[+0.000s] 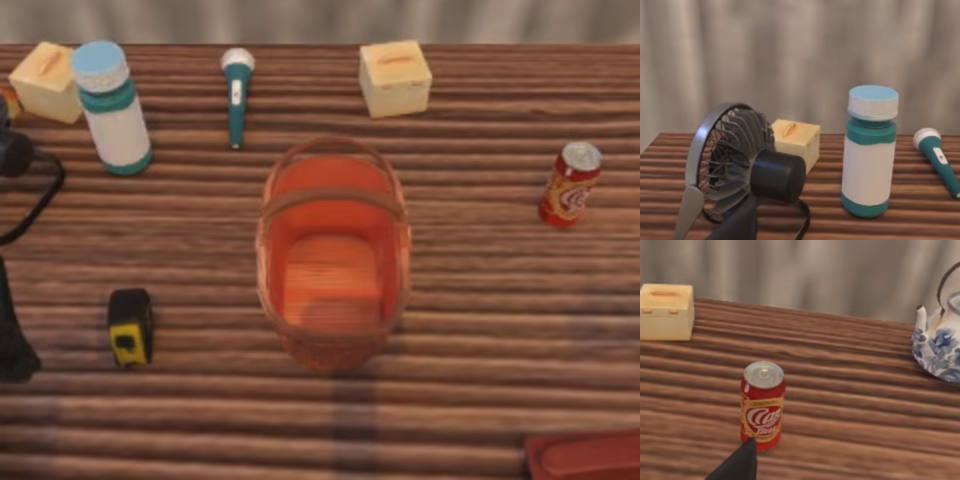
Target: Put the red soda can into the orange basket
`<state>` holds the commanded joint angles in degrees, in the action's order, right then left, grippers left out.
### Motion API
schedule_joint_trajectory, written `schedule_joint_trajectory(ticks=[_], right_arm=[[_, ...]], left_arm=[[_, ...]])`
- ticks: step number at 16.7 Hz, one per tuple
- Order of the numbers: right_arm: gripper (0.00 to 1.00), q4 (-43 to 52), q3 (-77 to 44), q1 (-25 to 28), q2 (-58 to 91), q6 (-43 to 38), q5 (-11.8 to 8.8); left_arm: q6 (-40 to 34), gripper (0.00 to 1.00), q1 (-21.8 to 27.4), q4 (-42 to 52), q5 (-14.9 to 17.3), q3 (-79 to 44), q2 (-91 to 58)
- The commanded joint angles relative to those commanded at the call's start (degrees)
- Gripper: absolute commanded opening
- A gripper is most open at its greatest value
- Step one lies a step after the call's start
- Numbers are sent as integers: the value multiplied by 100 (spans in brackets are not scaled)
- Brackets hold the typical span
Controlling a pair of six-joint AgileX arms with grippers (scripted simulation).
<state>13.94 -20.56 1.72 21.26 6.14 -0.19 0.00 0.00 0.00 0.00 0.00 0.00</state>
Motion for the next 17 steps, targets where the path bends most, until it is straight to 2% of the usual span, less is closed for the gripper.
schedule_joint_trajectory(ticks=[12,17], right_arm=[[100,4441,-6882,427,7882,1868,61],[100,5815,-9265,576,10446,2483,63]], left_arm=[[0,100,0,0,0,0,0],[0,100,0,0,0,0,0]])
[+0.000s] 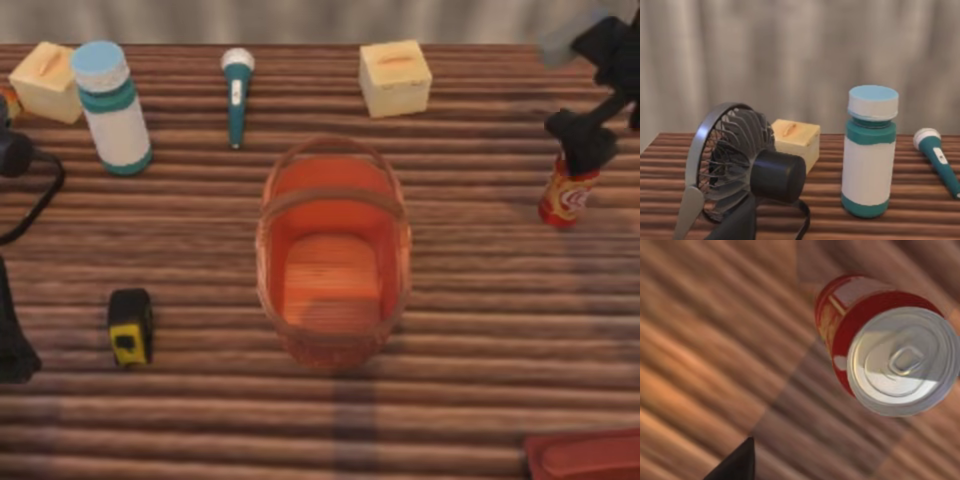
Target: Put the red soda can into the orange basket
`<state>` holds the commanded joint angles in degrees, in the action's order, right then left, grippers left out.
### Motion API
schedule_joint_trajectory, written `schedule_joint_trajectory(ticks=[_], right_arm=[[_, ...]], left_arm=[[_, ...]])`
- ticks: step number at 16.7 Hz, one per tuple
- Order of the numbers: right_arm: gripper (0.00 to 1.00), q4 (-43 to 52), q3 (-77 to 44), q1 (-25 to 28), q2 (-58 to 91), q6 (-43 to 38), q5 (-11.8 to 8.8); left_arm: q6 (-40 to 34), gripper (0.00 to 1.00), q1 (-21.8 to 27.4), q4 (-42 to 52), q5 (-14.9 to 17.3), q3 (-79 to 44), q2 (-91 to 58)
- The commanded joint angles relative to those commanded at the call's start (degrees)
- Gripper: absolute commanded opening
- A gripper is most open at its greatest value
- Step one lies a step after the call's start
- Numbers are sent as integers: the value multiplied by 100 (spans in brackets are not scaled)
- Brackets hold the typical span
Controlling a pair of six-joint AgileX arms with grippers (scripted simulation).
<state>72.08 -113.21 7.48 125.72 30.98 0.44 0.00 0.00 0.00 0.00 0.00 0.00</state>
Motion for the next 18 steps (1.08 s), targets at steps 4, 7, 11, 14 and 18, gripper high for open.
schedule_joint_trajectory(ticks=[4,7,11,14,18], right_arm=[[100,566,-1147,69,1046,284,-8],[100,670,-1368,84,1227,341,-11],[100,658,-1354,50,1219,335,-10],[100,420,-1121,77,1232,351,-11],[100,-283,-491,87,1286,337,-11]], left_arm=[[0,100,0,0,0,0,0],[0,100,0,0,0,0,0],[0,100,0,0,0,0,0],[0,100,0,0,0,0,0],[0,100,0,0,0,0,0]])
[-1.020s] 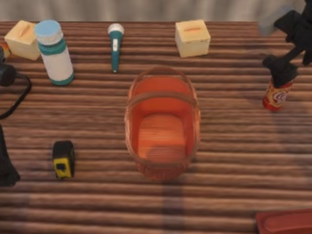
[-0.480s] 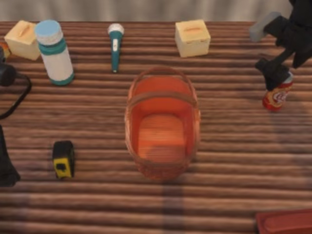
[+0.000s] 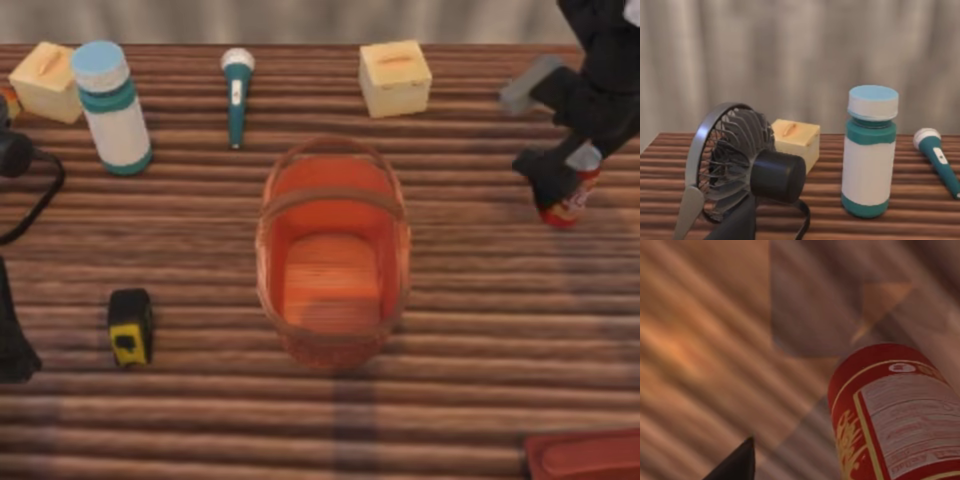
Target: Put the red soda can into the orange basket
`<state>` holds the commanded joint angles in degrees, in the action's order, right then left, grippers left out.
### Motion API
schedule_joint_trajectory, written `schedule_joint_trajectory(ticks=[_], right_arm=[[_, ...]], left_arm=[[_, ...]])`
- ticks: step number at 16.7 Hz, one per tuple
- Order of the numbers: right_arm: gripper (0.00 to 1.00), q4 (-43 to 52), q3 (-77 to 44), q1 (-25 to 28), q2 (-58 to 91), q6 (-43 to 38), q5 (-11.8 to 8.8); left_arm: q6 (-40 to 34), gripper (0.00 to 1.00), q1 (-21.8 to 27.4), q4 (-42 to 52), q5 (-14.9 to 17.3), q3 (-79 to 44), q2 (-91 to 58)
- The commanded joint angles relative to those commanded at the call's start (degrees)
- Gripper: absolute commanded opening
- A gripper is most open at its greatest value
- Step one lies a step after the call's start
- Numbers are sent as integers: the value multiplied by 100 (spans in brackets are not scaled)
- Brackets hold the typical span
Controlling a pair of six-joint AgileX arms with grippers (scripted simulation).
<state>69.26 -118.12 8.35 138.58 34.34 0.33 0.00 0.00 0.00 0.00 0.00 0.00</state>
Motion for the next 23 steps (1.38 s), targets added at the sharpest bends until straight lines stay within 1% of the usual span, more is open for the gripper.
schedule_joint_trajectory(ticks=[5,18,19,23], right_arm=[[100,-121,119,3,18,-2,0],[2,-121,119,3,18,-2,0],[0,-121,119,3,18,-2,0],[0,-121,119,3,18,-2,0]], left_arm=[[0,100,0,0,0,0,0],[0,100,0,0,0,0,0],[0,100,0,0,0,0,0],[0,100,0,0,0,0,0]])
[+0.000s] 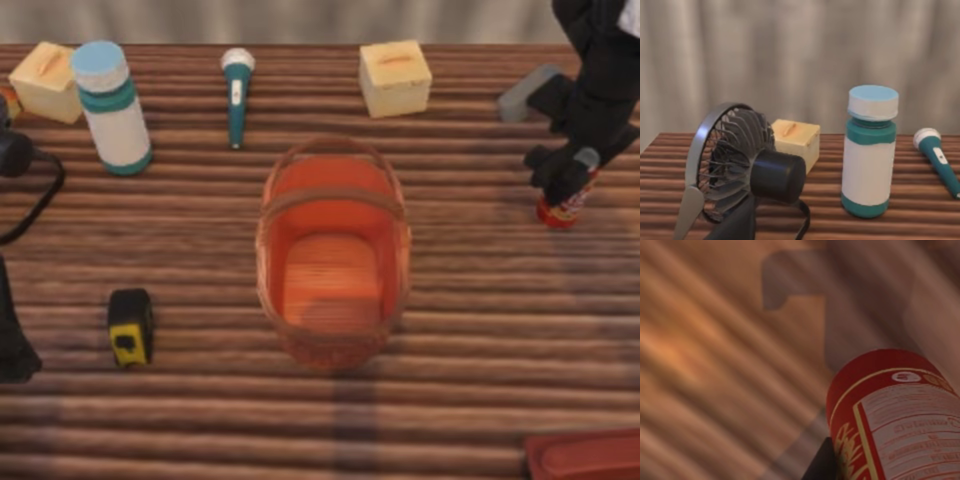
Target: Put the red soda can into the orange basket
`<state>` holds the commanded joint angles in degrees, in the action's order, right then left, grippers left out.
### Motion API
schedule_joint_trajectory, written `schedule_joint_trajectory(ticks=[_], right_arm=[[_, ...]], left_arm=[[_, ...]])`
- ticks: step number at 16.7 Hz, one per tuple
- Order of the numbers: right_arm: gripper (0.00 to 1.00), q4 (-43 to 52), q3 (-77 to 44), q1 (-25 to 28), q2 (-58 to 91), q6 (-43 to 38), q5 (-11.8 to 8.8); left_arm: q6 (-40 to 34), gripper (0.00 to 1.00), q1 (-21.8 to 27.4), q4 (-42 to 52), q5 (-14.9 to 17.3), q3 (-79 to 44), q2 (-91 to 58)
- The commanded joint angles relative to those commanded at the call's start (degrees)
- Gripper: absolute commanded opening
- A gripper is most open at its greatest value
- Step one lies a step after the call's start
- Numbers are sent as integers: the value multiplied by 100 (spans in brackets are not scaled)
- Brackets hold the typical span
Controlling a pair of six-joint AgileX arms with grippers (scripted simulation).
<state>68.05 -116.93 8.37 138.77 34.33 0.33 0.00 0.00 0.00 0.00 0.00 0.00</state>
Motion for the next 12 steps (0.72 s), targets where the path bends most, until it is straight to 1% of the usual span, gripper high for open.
schedule_joint_trajectory(ticks=[5,7,9,10,12], right_arm=[[0,2,-2,-16,-7,-8,0],[0,-157,58,12,-25,-57,-110],[0,-548,200,64,-73,-184,-366],[0,-828,299,95,-108,-277,-542],[0,-1559,548,167,-202,-513,-976]], left_arm=[[0,100,0,0,0,0,0],[0,100,0,0,0,0,0],[0,100,0,0,0,0,0],[0,100,0,0,0,0,0],[0,100,0,0,0,0,0]])
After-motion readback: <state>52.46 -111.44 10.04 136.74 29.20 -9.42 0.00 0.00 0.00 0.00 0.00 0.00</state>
